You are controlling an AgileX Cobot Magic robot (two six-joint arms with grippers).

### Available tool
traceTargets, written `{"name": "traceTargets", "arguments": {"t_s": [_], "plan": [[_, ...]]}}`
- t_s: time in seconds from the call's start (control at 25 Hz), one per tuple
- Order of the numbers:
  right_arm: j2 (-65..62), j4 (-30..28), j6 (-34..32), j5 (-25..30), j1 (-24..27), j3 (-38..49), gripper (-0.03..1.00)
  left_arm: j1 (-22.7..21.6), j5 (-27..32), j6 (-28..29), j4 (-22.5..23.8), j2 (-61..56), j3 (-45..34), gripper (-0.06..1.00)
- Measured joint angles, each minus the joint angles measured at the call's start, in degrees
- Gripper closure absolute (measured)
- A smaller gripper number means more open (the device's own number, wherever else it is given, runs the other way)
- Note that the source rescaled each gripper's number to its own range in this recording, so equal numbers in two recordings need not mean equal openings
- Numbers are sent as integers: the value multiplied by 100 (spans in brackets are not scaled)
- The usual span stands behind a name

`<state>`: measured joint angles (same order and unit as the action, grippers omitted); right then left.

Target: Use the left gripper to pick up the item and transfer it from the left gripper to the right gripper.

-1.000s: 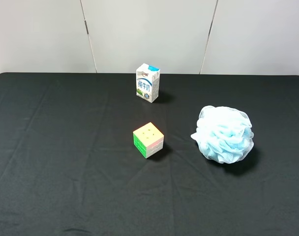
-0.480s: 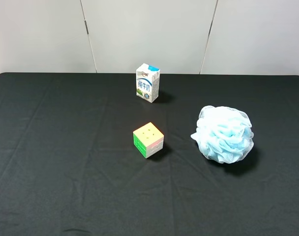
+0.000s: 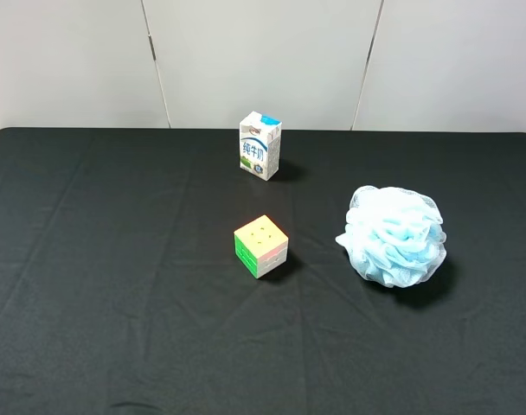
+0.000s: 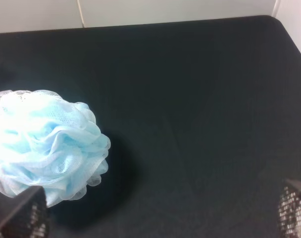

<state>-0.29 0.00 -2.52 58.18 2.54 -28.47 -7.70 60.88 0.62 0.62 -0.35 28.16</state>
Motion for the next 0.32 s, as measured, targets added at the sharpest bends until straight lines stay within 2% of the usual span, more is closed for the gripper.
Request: {"name": "traceTargets", "arguments": {"t_s": [0.32], "plan": [[0,0,0,0,0,0,-3,0,0,0,-5,0,0,-1]]}}
